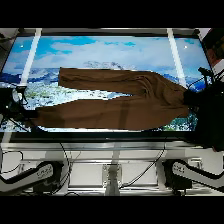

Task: Fold the clothes and pants, and hang the long-sleeved shirts on hangers.

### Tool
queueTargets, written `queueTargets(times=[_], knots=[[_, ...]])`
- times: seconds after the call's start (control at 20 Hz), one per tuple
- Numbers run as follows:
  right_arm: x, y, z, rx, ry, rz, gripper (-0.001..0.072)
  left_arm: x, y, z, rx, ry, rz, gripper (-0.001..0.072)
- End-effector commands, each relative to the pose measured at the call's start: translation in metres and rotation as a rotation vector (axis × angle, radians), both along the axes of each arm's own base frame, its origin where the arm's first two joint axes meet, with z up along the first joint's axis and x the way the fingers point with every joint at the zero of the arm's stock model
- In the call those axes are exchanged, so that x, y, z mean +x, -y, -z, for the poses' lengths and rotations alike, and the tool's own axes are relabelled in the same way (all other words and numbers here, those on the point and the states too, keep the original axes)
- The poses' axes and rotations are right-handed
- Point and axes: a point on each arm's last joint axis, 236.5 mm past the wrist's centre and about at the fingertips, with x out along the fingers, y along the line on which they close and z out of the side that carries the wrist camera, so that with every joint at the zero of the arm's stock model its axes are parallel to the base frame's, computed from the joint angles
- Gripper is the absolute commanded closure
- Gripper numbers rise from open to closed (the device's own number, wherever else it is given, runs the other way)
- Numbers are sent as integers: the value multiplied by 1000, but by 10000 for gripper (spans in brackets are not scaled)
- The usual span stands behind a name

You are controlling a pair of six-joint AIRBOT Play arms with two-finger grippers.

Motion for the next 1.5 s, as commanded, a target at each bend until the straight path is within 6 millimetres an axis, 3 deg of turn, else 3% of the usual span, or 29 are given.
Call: queueTargets(times=[0.0, 0.3, 0.55, 0.85, 1.0, 1.1, 1.3, 1.35, 1.45], knots=[[-7, -2, 4, 7, -31, -5, 680, -4, -10, -1, 41, -31, 4, 116], [-28, -4, 4, 17, -117, -26, 680, 14, -20, -24, 87, 55, -26, 97], [-62, 1, 1, 0, -254, -84, 680, 41, -18, -19, 73, 147, 21, 102], [-62, 2, 1, -6, -253, -83, 680, 67, 15, 5, -208, 279, -57, 111], [-61, 2, 2, -8, -247, -82, 680, 88, 28, 0, -447, 411, -174, 112], [-58, 3, 2, -9, -236, -81, 680, 100, 23, -2, -549, 498, -251, 112], [-58, 3, 2, -9, -234, -80, 680, 101, 19, 18, -610, 490, -217, 113], [-58, 2, 2, -9, -233, -80, 680, 101, 23, 24, -618, 473, -201, 162], [-57, 1, 2, -4, -231, -79, 680, 102, 31, 35, -627, 445, -157, 178]])
